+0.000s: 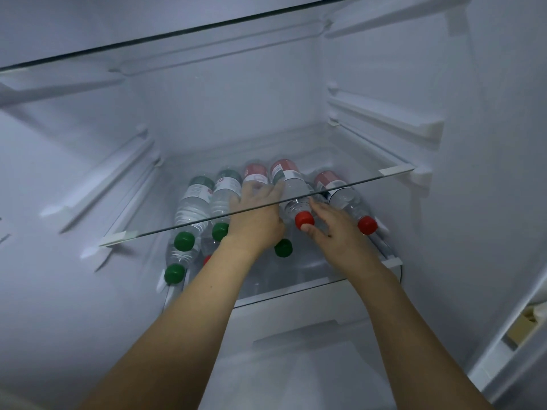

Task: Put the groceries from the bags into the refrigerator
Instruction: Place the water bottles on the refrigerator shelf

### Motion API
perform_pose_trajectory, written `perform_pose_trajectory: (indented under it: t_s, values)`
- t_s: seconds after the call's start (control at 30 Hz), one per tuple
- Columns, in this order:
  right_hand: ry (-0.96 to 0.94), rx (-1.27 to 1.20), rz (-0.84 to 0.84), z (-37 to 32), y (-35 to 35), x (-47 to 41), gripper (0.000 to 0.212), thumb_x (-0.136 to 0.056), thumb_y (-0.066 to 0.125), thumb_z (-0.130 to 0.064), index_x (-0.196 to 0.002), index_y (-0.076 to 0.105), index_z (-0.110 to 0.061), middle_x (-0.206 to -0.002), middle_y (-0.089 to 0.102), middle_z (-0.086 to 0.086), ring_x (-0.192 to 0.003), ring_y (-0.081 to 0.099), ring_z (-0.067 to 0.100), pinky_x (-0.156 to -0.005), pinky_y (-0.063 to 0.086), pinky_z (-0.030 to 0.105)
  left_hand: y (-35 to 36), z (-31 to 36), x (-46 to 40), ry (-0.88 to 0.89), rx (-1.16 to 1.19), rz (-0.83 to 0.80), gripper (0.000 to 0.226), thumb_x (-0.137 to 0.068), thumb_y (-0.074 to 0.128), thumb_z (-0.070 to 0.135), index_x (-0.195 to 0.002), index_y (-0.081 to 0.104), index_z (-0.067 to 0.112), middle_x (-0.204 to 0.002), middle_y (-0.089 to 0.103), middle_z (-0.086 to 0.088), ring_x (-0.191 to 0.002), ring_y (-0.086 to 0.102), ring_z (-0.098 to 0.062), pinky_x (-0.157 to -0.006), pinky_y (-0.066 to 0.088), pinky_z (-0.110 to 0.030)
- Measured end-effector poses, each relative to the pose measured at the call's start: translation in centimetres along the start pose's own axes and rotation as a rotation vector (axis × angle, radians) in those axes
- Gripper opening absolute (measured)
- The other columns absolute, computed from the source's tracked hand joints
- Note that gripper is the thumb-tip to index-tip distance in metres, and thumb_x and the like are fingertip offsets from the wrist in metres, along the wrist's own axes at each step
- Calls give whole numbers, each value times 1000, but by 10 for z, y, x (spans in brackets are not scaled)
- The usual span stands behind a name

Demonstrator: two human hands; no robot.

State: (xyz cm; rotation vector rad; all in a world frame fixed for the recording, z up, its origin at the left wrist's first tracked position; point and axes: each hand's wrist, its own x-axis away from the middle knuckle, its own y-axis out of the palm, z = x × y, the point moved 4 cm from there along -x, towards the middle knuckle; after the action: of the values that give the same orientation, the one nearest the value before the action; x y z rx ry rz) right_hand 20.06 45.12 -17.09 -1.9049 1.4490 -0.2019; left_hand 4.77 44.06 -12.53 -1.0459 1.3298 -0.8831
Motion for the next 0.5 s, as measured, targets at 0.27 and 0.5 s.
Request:
perform_pose_trajectory:
  t_s: [0.27,0.5]
  values:
    - [14,42,91,0,9,-10,56,-98,55,-34,-148,39,-17,-151,43,3,-143,30,20,-116,26,37,3,-1,-1,-4,11,1,78,-80,54,21,-152,25,28,-148,40,8,-138,23,-26,-100,29,-45]
    - [29,47,96,2,9,-11,55,-97,54,-37,-147,42,-18,-150,43,2,-142,31,18,-116,27,37,3,-1,0,-11,10,11,80,-80,55,19,-154,24,28,-149,40,10,-137,25,-25,-98,28,-42]
